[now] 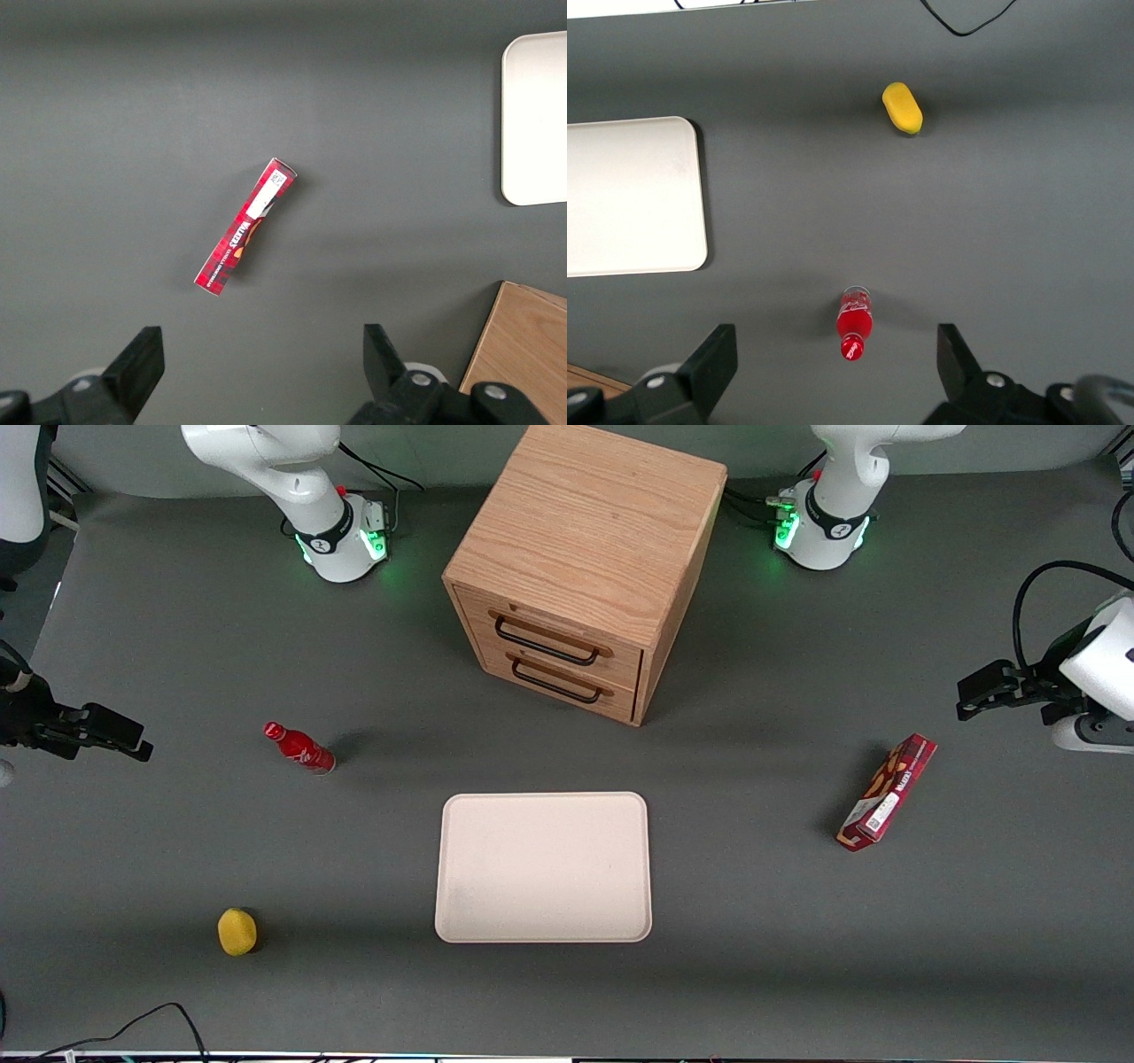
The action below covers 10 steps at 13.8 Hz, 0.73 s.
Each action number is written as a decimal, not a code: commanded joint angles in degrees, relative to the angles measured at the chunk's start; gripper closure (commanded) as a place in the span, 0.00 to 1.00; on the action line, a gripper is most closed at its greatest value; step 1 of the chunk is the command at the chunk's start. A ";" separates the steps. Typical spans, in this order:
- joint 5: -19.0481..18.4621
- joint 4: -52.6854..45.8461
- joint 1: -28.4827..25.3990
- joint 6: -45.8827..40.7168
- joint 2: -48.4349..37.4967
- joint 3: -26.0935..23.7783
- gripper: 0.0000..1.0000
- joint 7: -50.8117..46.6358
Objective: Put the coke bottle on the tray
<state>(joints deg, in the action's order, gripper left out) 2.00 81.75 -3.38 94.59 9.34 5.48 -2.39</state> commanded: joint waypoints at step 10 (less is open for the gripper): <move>0.37 9.45 -0.14 2.95 -3.53 -1.09 0.00 1.51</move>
<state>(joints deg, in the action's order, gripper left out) 2.00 85.90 -3.40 94.80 8.98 4.75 -2.01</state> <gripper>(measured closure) 0.000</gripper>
